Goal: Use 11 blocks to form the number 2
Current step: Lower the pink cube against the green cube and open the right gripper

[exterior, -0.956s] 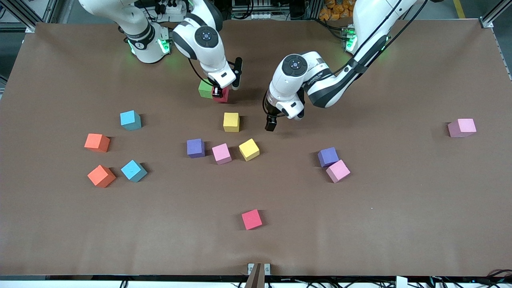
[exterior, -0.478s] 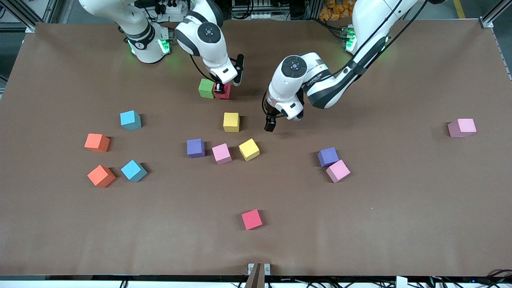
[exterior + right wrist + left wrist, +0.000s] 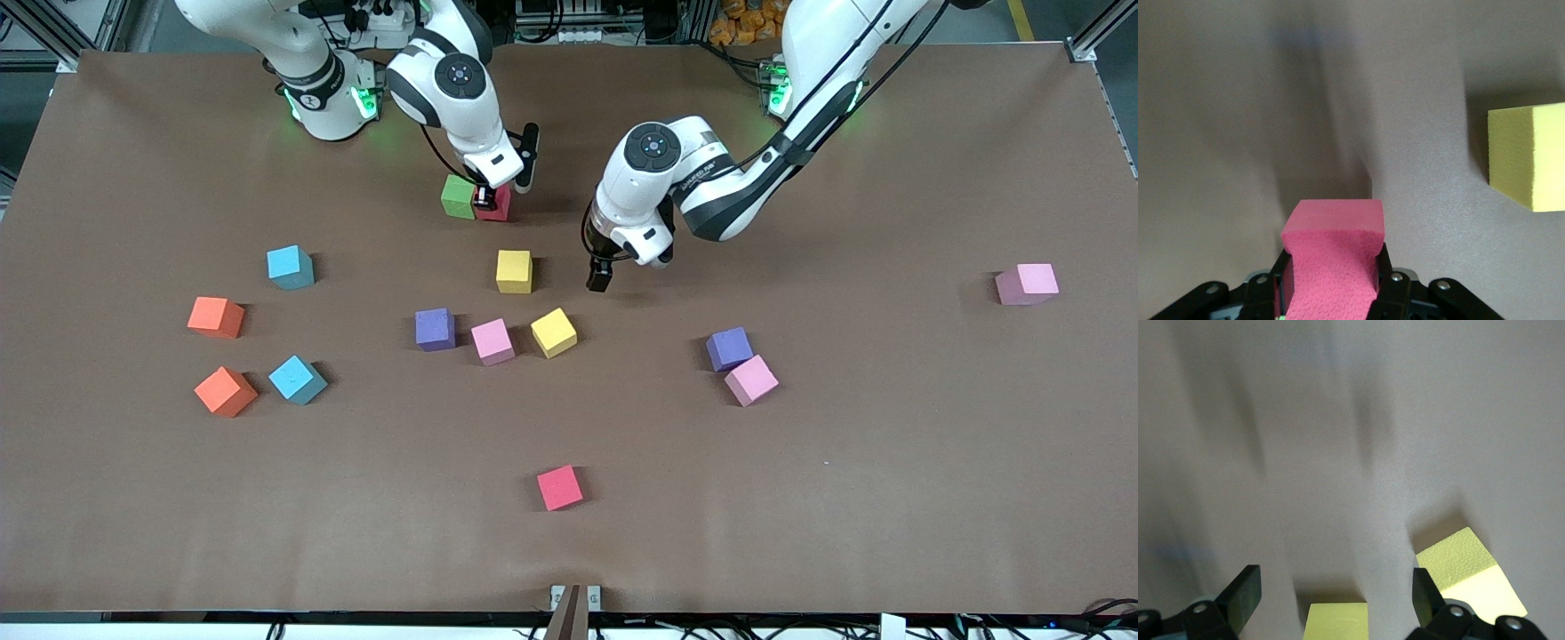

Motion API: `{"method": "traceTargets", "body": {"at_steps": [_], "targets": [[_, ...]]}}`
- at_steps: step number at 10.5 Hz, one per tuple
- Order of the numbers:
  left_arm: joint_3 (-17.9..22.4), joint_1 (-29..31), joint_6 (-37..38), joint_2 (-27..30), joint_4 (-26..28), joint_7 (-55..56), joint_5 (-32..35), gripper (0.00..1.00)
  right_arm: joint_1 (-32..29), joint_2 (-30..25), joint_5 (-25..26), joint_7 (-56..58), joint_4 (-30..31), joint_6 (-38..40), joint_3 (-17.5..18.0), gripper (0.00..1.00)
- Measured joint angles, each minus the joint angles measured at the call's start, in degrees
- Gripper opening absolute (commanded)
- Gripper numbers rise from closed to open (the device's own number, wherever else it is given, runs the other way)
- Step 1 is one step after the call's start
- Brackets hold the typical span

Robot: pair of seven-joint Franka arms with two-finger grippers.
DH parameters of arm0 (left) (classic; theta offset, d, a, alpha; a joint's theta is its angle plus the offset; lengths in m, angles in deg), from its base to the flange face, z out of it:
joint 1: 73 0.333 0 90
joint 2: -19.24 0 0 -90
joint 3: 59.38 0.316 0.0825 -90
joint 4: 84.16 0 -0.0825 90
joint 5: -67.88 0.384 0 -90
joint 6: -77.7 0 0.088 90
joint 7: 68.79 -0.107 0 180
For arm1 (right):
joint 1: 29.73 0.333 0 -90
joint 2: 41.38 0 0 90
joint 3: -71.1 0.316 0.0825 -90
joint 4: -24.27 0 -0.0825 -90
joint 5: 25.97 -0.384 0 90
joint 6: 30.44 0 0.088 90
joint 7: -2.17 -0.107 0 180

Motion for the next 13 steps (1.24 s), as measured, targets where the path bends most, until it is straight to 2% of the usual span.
{"method": "traceTargets", "body": {"at_steps": [8,9,10,11,13], "targets": [[0.0,0.0,0.0,-0.1,-0.1,0.0,0.0,1.00,-0.4,1.2,0.0,-0.6,0.7,-1.2,-0.1,0.00],[0.0,0.0,0.0,-0.1,-0.1,0.0,0.0,1.00,-0.4,1.5,0.0,-0.6,0.7,-1.4,-0.1,0.09],[0.0,0.0,0.0,-0.3,-0.1,0.0,0.0,1.00,-0.4,1.6,0.0,-0.6,0.7,-1.5,-0.1,0.62],[0.1,0.0,0.0,-0.5,-0.1,0.0,0.0,1.00,-0.4,1.6,0.0,-0.6,0.7,-1.6,-0.1,1.00],[0.1,0.0,0.0,-0.7,-0.9,0.0,0.0,1.00,-0.4,1.6,0.0,-0.7,0.7,-1.6,-0.1,1.00]]}}
